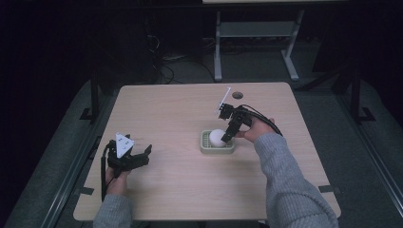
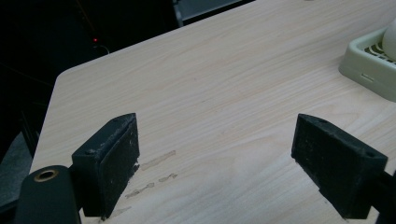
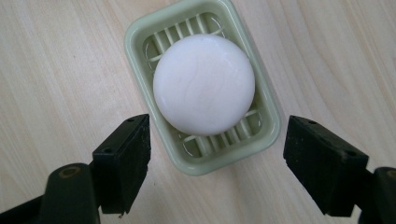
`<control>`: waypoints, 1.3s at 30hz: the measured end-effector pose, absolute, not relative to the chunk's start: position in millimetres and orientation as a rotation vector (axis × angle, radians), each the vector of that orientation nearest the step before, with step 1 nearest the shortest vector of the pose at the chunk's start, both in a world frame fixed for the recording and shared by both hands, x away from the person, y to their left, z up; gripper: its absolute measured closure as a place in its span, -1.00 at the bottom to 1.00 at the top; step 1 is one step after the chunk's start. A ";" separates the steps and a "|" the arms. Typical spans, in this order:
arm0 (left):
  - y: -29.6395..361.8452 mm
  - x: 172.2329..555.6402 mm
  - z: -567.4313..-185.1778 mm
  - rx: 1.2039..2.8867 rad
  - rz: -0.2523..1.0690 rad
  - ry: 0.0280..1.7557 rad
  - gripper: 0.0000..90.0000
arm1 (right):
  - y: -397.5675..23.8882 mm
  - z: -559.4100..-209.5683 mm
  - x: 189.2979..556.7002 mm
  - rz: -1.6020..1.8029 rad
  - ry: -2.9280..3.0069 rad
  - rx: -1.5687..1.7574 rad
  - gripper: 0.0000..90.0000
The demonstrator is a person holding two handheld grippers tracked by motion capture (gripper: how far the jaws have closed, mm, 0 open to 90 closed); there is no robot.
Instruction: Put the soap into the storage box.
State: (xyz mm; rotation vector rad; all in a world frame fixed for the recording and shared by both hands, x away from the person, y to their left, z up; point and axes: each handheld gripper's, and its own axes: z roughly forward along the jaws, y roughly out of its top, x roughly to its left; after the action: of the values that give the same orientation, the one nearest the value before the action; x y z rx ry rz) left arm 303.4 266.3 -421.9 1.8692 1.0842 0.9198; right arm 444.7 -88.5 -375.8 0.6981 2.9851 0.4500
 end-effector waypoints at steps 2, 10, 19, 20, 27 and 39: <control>266.8 303.3 -421.5 1.875 0.919 1.089 -0.67 | -89.0 -376.0 443.7 0.442 2.997 0.692 -0.50; 266.4 303.5 -421.8 1.870 0.919 1.087 -0.67 | -96.1 -369.8 436.2 0.470 2.978 0.695 -0.49; 266.8 303.3 -421.5 1.876 0.920 1.089 -0.67 | -109.1 -372.6 429.6 0.472 2.980 0.724 -0.48; 266.8 303.4 -421.6 1.876 0.920 1.088 -0.67 | -112.5 -372.9 428.2 0.474 2.982 0.732 -0.47; 267.5 303.3 -421.3 1.875 0.926 1.086 -0.67 | -120.2 -372.8 423.4 0.488 2.978 0.738 -0.45; 266.9 303.3 -421.6 1.873 0.925 1.086 -0.67 | -131.4 -376.0 414.9 0.487 2.983 0.761 -0.45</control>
State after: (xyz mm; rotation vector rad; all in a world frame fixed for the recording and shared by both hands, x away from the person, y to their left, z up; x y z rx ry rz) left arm 303.3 266.9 -421.6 1.8726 1.0863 0.9247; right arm 414.9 -131.4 -376.0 0.7606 2.9827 0.4873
